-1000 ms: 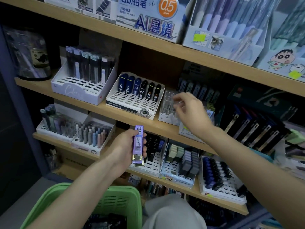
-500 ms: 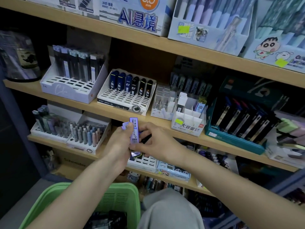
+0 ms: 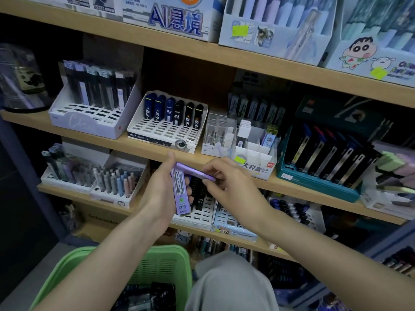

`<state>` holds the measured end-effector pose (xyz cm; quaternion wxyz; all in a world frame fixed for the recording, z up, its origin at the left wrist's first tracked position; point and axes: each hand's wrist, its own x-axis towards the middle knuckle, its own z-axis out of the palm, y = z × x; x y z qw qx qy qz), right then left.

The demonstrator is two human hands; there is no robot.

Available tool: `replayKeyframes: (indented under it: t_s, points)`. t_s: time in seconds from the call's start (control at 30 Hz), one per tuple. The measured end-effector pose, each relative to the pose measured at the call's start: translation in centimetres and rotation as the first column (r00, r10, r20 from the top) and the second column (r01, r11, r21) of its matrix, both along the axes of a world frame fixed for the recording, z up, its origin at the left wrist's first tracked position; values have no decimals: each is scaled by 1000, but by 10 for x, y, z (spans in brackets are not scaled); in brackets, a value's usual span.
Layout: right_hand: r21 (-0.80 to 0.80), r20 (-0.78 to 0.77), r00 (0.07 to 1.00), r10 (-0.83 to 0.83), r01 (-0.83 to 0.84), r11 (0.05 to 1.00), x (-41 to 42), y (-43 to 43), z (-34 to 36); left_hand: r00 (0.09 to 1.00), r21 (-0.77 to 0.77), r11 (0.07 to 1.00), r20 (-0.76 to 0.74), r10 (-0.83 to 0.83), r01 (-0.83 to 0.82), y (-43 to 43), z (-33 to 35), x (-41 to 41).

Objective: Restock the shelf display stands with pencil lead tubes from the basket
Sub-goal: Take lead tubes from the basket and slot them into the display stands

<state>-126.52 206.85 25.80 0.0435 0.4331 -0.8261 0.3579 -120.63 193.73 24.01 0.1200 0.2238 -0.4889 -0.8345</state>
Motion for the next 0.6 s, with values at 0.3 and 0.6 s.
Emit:
replayKeyframes:
  t_s: [0.3, 0.6]
  points:
    - [-131, -125, 992, -20, 3, 991, -16, 37, 8, 991, -132, 984, -51, -126, 118, 20, -4, -4]
    - [-161, 394, 919, 18, 49, 986, -23, 76, 26, 987, -283, 951, -65, -147, 123, 50, -2, -23]
